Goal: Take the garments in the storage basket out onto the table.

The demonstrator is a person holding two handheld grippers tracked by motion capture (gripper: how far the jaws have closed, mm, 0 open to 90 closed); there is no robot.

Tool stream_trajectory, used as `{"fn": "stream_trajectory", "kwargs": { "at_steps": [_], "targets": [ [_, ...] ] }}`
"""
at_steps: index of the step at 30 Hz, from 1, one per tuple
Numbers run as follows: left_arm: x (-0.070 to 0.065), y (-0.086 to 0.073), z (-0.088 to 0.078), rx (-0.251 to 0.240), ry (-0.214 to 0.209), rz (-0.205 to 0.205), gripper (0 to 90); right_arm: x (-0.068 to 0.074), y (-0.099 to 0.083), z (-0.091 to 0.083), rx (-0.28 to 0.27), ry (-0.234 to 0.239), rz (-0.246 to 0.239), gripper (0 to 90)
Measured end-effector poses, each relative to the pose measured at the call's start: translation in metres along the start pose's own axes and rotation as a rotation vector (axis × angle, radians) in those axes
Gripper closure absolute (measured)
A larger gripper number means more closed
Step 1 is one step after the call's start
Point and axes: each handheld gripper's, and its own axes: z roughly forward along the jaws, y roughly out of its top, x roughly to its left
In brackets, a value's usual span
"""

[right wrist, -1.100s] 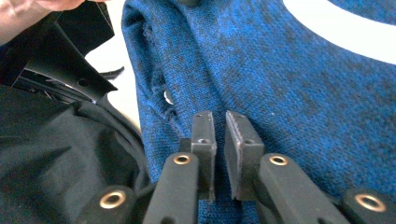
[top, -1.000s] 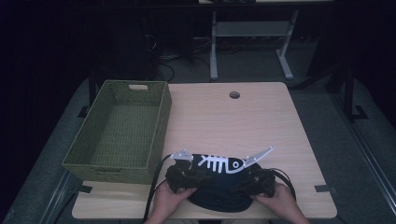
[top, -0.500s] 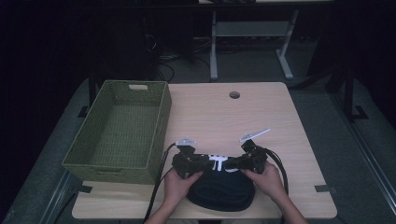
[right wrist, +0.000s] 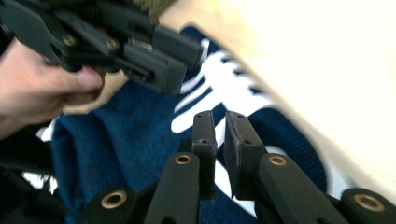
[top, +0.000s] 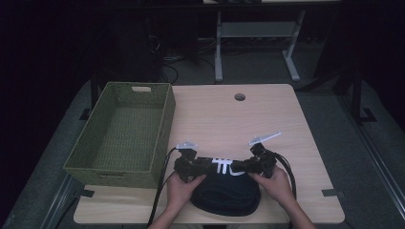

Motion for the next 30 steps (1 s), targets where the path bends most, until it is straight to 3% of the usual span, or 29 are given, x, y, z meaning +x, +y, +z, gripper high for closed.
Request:
{"fn": "stream_trajectory", "kwargs": {
  "at_steps": [3, 10, 16, 18, 22, 28, 30],
  "targets": [
    [0.003, 0.000, -0.002, -0.014, 0.026, -0.004, 60.1, -0.005, 0.002, -0.010, -0.026, -0.023, 0.016, 81.0],
    [0.014, -0.004, 0.001, 0.008, 0.067, -0.044, 60.7, -0.024, -0.011, -0.015, 0.004, -0.073, 0.083, 81.4],
    [0.014, -0.005, 0.003, 0.016, 0.069, -0.040, 60.9, -0.031, -0.023, -0.016, 0.010, -0.074, 0.103, 81.6],
    [0.013, -0.004, 0.000, 0.003, 0.062, -0.037, 59.0, -0.032, -0.025, -0.019, 0.000, -0.054, 0.109, 77.8],
    [0.002, -0.004, -0.011, -0.021, 0.022, -0.005, 58.0, -0.021, -0.026, -0.028, -0.027, 0.008, 0.081, 77.8],
    [-0.014, -0.015, -0.024, 0.018, -0.101, 0.011, 60.2, 0.013, -0.037, -0.022, 0.056, 0.124, 0.013, 77.8],
    [-0.018, -0.021, -0.027, 0.032, -0.136, 0.017, 60.4, 0.020, -0.043, -0.018, 0.071, 0.159, 0.012, 77.7]
  ]
}}
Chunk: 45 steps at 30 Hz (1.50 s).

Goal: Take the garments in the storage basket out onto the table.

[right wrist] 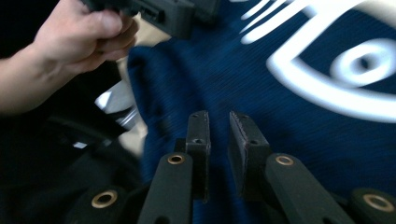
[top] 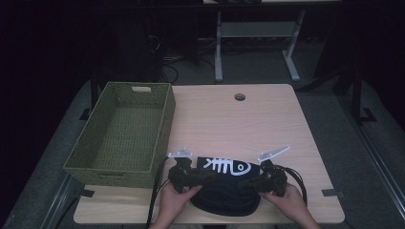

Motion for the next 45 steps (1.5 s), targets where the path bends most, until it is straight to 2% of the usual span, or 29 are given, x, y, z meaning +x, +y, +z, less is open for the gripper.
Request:
{"fn": "stream_trajectory", "kwargs": {
  "at_steps": [3, 6, 11, 15, 18, 22, 25, 27, 30, 35, 38, 42, 45],
  "targets": [
    [-0.007, -0.010, -0.001, 0.036, -0.043, -0.001, 60.4, 0.009, -0.008, 0.008, 0.037, 0.020, -0.015, 77.7],
    [-0.011, -0.018, -0.001, 0.077, -0.055, 0.014, 60.3, 0.013, -0.015, 0.012, 0.067, 0.027, -0.023, 77.7],
    [-0.011, -0.029, 0.000, 0.121, -0.036, 0.041, 61.3, 0.011, -0.023, 0.017, 0.093, 0.019, -0.027, 78.2],
    [-0.010, -0.032, 0.000, 0.124, -0.017, 0.060, 64.2, 0.010, -0.027, 0.022, 0.108, -0.012, -0.037, 81.7],
    [-0.008, -0.032, 0.000, 0.125, -0.019, 0.067, 65.2, 0.007, -0.029, 0.022, 0.099, -0.010, -0.037, 83.4],
    [-0.013, -0.029, -0.002, 0.119, -0.020, 0.082, 61.6, 0.010, -0.027, 0.021, 0.098, -0.007, -0.051, 78.4],
    [-0.016, -0.026, -0.008, 0.110, -0.036, 0.090, 60.8, 0.016, -0.024, 0.015, 0.068, 0.016, -0.064, 77.0],
    [-0.018, -0.026, -0.010, 0.107, -0.042, 0.091, 60.7, 0.019, -0.023, 0.012, 0.054, 0.054, -0.063, 76.9],
    [-0.019, -0.029, -0.012, 0.116, -0.042, 0.093, 60.6, 0.022, -0.025, 0.014, 0.073, 0.067, -0.076, 76.9],
    [-0.017, -0.039, -0.010, 0.134, -0.016, 0.102, 60.2, 0.017, -0.032, 0.020, 0.104, 0.055, -0.065, 79.1],
    [-0.014, -0.044, -0.008, 0.121, -0.011, 0.089, 60.6, 0.014, -0.033, 0.021, 0.106, 0.043, -0.067, 80.8],
    [-0.012, -0.043, -0.003, 0.115, -0.004, 0.090, 62.9, 0.008, -0.035, 0.018, 0.094, 0.034, -0.060, 82.3],
    [-0.012, -0.039, 0.001, 0.116, 0.009, 0.107, 63.2, 0.003, -0.036, 0.015, 0.085, 0.032, -0.049, 84.2]
  ]
}}
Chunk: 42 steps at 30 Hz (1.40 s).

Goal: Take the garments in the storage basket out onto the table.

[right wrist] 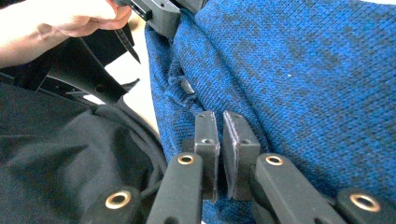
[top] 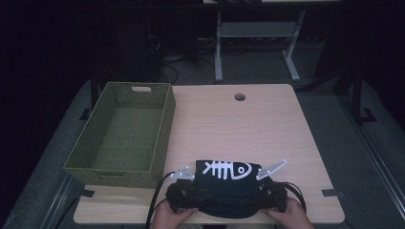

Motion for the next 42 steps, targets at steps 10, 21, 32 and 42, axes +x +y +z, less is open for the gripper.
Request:
{"fn": "stream_trajectory", "kwargs": {
  "at_steps": [10, 21, 32, 42],
  "targets": [
    [-0.003, 0.014, 0.010, -0.018, -0.011, -0.009, 59.1, -0.016, -0.001, -0.014, -0.012, -0.015, 0.029, 85.1],
    [0.010, 0.042, -0.002, -0.120, 0.037, -0.024, 55.2, -0.011, 0.024, -0.046, -0.135, -0.068, 0.028, 70.7],
    [0.040, 0.053, 0.015, -0.115, 0.125, -0.108, 53.8, -0.055, 0.039, -0.056, -0.209, -0.226, 0.129, 72.6],
    [0.045, 0.050, 0.014, -0.131, 0.118, -0.148, 52.7, -0.065, 0.030, -0.050, -0.185, -0.226, 0.165, 72.8]
  ]
}}
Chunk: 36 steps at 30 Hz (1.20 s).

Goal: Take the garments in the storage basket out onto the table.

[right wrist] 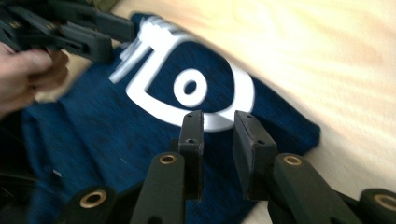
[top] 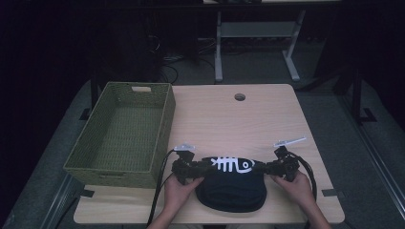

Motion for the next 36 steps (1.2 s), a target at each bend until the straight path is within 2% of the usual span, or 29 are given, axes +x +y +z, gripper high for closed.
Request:
{"fn": "stream_trajectory", "kwargs": {
  "at_steps": [3, 5, 6, 8, 11, 15, 19, 21, 26, 31, 36],
  "targets": [
    [-0.008, 0.004, -0.002, -0.023, -0.027, 0.022, 52.9, 0.010, 0.009, -0.001, -0.046, 0.033, -0.017, 72.8],
    [-0.012, 0.007, 0.001, -0.023, -0.048, 0.033, 52.8, 0.017, 0.020, 0.006, -0.038, 0.043, -0.031, 72.8],
    [-0.015, 0.007, 0.003, -0.017, -0.050, 0.040, 52.7, 0.020, 0.024, 0.010, -0.050, 0.050, -0.037, 72.9],
    [-0.017, 0.005, 0.008, 0.012, -0.040, 0.061, 52.6, 0.025, 0.034, 0.020, -0.051, 0.070, -0.041, 72.8],
    [-0.014, 0.003, 0.012, 0.025, -0.029, 0.053, 52.5, 0.029, 0.044, 0.033, -0.050, 0.088, -0.037, 72.9],
    [-0.011, 0.000, 0.013, 0.034, -0.017, 0.043, 53.9, 0.030, 0.049, 0.046, -0.017, 0.069, -0.029, 73.4],
    [-0.011, 0.000, 0.013, 0.032, -0.019, 0.040, 53.8, 0.028, 0.046, 0.051, 0.002, 0.051, -0.027, 74.5],
    [-0.011, 0.001, 0.011, 0.025, -0.030, 0.033, 53.0, 0.028, 0.046, 0.049, 0.008, 0.056, -0.026, 72.8],
    [-0.021, 0.000, -0.001, 0.016, -0.044, 0.062, 50.2, 0.040, 0.039, 0.029, -0.032, 0.081, -0.073, 71.6],
    [-0.026, -0.007, -0.011, 0.015, -0.061, 0.073, 49.4, 0.050, 0.018, 0.013, -0.022, 0.110, -0.103, 71.0],
    [-0.031, -0.017, -0.015, 0.033, -0.070, 0.087, 48.5, 0.057, -0.004, 0.011, 0.047, 0.098, -0.126, 70.9]
  ]
}}
